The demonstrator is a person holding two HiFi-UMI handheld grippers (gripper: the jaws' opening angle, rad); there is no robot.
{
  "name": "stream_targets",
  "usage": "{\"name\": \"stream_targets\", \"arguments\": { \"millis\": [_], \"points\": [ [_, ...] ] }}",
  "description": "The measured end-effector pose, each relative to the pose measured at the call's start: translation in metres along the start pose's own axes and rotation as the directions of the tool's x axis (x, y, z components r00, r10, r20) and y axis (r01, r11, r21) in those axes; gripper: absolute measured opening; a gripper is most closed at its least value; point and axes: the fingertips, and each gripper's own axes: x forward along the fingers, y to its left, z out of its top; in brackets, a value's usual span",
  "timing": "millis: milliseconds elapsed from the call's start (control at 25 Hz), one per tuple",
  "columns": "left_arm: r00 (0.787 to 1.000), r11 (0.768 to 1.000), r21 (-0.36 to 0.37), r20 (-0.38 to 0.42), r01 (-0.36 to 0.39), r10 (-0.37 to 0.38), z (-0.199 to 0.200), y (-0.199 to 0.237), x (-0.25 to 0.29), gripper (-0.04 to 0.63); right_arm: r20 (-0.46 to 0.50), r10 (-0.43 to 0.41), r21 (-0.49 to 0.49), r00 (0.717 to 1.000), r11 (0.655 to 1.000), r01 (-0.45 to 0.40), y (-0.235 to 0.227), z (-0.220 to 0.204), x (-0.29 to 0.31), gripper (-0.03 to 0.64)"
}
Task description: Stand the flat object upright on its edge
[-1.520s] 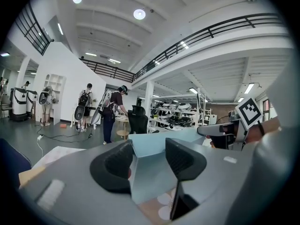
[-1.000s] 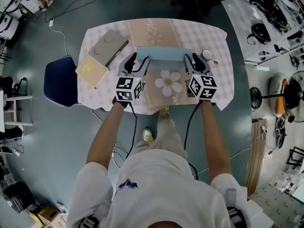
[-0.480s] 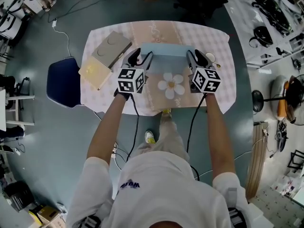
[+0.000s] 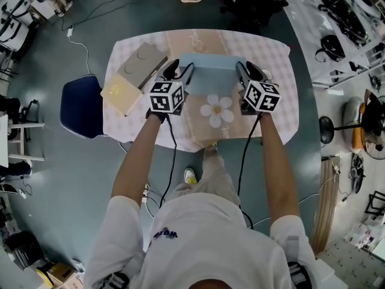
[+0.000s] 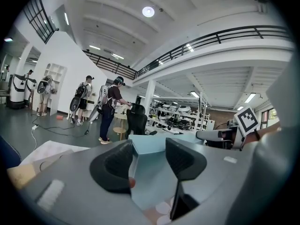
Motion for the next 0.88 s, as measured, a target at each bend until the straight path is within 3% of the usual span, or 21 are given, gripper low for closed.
{"name": "stream_targets", "arguments": {
  "millis": [320, 600, 880],
  "points": [
    [0.999, 1.0, 0.007, 0.03, -0.027, 0.027, -0.001, 0.003, -0.009, 0.265, 0.042, -0.047, -0.01, 0.998, 0.999, 0.047, -0.003, 0.0, -0.009, 0.207],
    [1.0, 0.999, 0.047, 0.016, -0.027, 0.026, 0.0, -0.002, -0.019, 0.265, 0.052, -0.051, -0.024, 0.997, 0.998, 0.052, -0.002, 0.002, -0.027, 0.204],
    [0.996, 0.995, 0.101, 0.083, -0.018, 0.01, 0.017, -0.024, -0.068, 0.264, 0.114, -0.031, -0.049, 0.993, 0.998, 0.036, 0.019, 0.018, -0.07, 0.198]
  ]
}}
